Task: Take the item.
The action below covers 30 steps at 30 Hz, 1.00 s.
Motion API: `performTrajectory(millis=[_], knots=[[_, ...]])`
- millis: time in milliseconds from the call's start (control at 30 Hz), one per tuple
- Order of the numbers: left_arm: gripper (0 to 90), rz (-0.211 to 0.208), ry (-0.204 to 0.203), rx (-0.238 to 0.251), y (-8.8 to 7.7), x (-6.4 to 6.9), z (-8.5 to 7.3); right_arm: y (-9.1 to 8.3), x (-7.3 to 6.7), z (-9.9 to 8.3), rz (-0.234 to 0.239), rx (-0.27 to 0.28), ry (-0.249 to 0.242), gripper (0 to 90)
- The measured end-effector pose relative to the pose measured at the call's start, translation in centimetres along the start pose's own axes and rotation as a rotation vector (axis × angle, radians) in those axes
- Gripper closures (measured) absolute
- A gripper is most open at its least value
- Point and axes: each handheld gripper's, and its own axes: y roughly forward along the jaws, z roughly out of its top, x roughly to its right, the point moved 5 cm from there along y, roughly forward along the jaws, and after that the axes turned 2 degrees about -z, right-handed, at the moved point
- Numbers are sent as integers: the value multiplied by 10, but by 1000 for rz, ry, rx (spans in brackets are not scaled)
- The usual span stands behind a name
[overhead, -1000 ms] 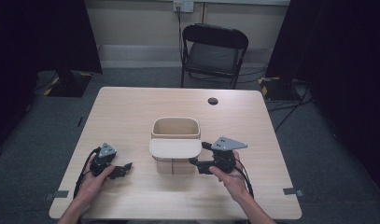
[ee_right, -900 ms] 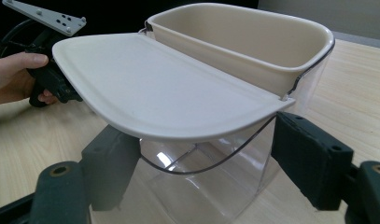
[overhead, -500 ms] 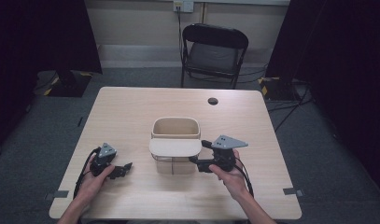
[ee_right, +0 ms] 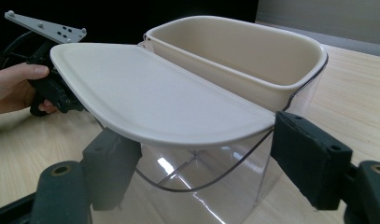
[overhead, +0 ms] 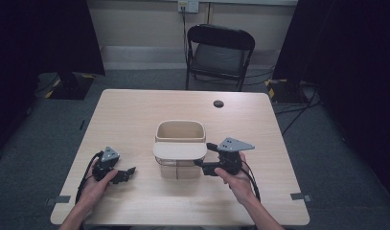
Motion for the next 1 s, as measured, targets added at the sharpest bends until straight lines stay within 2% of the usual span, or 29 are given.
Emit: performTrajectory(millis=[1000], knots=[[146,0,0,0,0,0,0,1,3,9,-4,13,6,255]])
